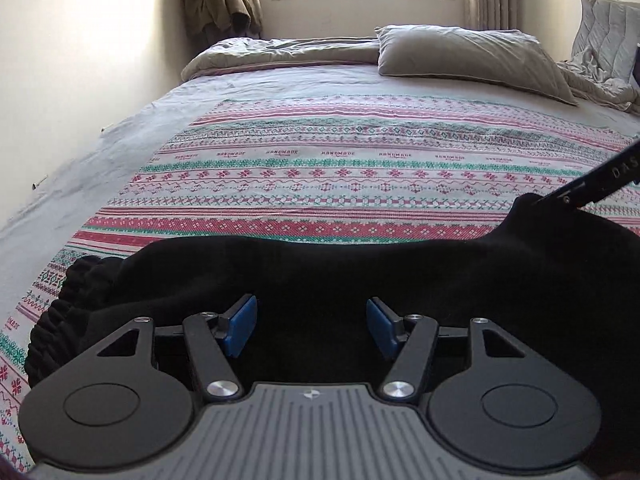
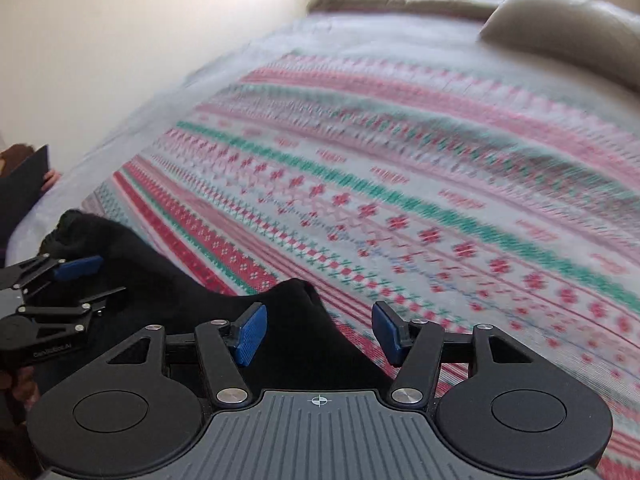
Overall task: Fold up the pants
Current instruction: 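Open both grippers and release the folded black sweatpants onto the bed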
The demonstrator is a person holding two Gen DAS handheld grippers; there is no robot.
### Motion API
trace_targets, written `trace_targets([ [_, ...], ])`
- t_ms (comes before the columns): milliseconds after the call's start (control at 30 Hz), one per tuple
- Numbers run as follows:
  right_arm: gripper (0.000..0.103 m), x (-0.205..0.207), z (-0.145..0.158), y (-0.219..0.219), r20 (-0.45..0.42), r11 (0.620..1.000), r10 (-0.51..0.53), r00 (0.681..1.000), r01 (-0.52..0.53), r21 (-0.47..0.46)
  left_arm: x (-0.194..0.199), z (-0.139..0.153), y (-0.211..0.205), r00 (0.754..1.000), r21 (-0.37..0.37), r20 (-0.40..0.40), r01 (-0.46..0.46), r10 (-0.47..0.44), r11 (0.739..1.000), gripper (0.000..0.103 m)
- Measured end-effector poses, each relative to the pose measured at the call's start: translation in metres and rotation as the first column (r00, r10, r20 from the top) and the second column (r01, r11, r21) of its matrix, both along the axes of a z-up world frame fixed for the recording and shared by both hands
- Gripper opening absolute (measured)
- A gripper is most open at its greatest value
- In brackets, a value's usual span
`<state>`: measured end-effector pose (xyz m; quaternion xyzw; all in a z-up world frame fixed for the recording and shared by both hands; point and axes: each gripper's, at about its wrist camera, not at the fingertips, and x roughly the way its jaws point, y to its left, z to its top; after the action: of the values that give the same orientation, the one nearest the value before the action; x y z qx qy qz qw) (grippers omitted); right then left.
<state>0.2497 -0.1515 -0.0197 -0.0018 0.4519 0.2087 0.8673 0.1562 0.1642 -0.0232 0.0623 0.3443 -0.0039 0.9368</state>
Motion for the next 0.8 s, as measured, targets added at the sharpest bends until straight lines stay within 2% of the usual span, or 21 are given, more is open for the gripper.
trace_targets([
  [67, 0.036, 0.006, -0.003, -0.001, -0.036, 0.999, 0.031, 0.999, -0.03, 0.035, -0.002, 0.0, -0.001, 1.0, 0.008, -0.001, 0.004, -0.004, 1.0, 0.064],
  [100, 0.033, 0.007, -0.002, -0.002, -0.044, 0.997, 0.055, 0.997, -0.053, 0.057, -0.002, -0.001, -0.001, 1.0, 0.014, -0.001, 0.008, -0.008, 1.0, 0.064],
  [400, 0.033, -0.027, 0.004, 0.005, -0.045, 0.972, 0.228, 0.973, -0.226, 0.061, 0.0, -0.005, -0.005, 0.999, 0.041, -0.003, 0.034, -0.034, 0.999, 0.064],
  [500, 0.033, -0.037, 0.001, 0.009, -0.072, 0.964, 0.265, 0.962, -0.266, -0.008, -0.002, -0.005, -0.003, 0.999, 0.036, -0.006, 0.036, -0.036, 0.999, 0.064],
  [567, 0.033, -0.041, 0.002, 0.007, -0.058, 0.963, 0.263, 0.963, -0.266, -0.038, -0.002, -0.005, -0.002, 0.999, 0.031, -0.007, 0.036, -0.036, 0.999, 0.064],
  [700, 0.033, -0.032, 0.003, -0.001, -0.046, 0.976, 0.214, 0.976, -0.215, -0.028, 0.0, -0.005, -0.003, 1.0, 0.034, -0.009, 0.03, -0.03, 0.999, 0.064],
  [800, 0.038, -0.023, 0.001, -0.002, -0.019, 0.982, 0.189, 0.982, -0.189, -0.007, 0.0, -0.006, -0.007, 1.0, 0.039, -0.009, 0.023, -0.022, 0.999, 0.065],
])
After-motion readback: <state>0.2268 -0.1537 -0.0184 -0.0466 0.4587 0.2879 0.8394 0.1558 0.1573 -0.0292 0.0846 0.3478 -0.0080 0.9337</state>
